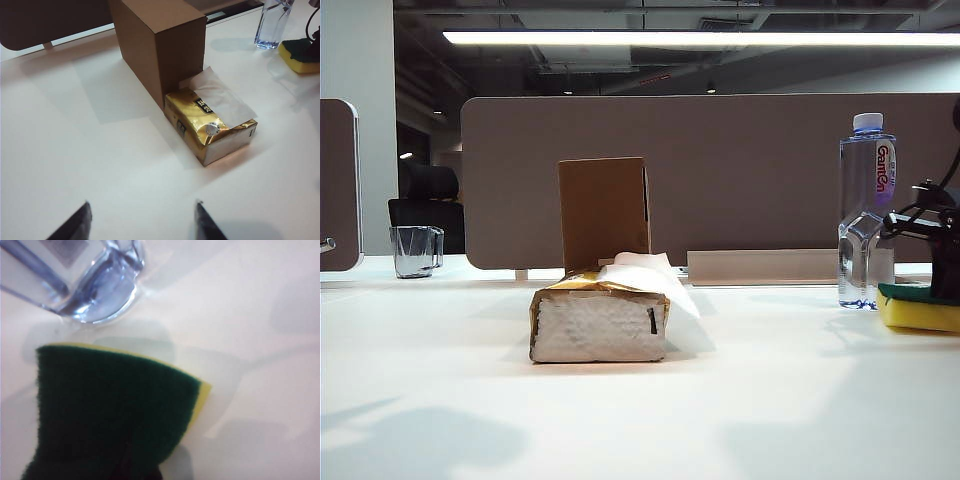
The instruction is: Move the sponge from left to right to wipe the table, avoiding obstacles on the table, and finally reaching the bottle of mineral water.
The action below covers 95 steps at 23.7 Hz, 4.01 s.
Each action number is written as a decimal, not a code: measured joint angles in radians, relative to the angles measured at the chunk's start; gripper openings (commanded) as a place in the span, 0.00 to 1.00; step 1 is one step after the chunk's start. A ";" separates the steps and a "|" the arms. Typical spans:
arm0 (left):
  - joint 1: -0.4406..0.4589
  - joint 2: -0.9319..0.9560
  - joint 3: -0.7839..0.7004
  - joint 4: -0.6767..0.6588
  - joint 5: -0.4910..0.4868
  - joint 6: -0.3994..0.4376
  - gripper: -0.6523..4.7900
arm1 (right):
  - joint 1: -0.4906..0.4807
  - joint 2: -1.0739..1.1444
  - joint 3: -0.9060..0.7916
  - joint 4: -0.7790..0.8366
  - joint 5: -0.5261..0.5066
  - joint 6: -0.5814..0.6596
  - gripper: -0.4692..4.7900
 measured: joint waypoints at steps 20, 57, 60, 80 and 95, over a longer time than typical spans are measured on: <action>0.000 0.000 0.000 0.011 0.000 0.000 0.61 | -0.003 0.002 0.006 -0.023 -0.086 -0.003 0.58; 0.000 0.000 0.000 0.029 -0.032 0.019 0.61 | -0.005 -0.861 -0.182 -0.243 -0.160 -0.029 0.48; 0.000 0.001 0.000 0.075 -0.071 0.049 0.60 | -0.005 -0.982 -0.269 -0.237 -0.161 -0.033 0.43; 0.343 0.000 -0.029 0.081 -0.054 0.108 0.51 | -0.019 -1.225 -0.496 -0.213 -0.202 -0.086 0.37; 0.378 -0.013 -0.200 0.282 0.002 -0.122 0.44 | -0.019 -1.496 -0.610 -0.231 -0.153 0.020 0.24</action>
